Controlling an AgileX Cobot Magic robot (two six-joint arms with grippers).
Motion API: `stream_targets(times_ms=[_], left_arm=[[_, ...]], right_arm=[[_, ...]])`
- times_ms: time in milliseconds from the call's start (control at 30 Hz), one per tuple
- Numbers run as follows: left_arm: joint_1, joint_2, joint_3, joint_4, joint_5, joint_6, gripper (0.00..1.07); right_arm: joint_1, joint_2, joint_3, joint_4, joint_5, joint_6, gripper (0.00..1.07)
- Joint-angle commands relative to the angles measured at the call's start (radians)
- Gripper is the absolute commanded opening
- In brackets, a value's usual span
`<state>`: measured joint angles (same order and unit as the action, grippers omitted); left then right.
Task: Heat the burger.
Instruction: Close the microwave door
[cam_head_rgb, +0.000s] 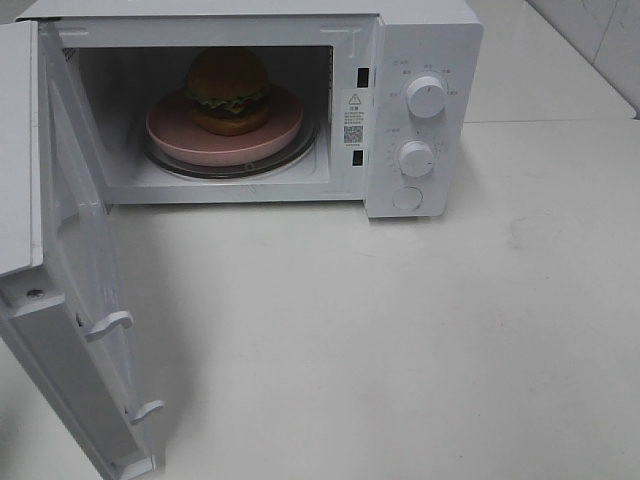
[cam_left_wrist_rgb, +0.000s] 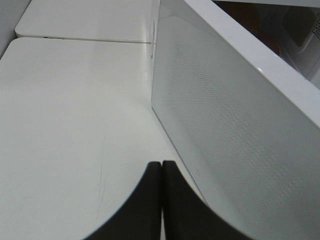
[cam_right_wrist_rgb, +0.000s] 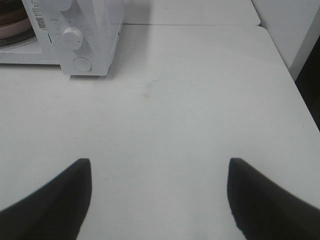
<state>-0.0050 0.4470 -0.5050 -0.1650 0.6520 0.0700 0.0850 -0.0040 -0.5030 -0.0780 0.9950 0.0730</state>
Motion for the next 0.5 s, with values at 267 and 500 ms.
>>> stream_targets(times_ms=[267, 500], left_arm=[[0.005, 0.182, 0.132, -0.083, -0.419, 0.119, 0.00], [0.005, 0.315, 0.217, -0.083, -0.717, 0.125, 0.00]], right_arm=[[-0.004, -0.028, 0.004, 0.001, 0.000, -0.016, 0.74], [-0.004, -0.028, 0.004, 0.001, 0.000, -0.016, 0.74]])
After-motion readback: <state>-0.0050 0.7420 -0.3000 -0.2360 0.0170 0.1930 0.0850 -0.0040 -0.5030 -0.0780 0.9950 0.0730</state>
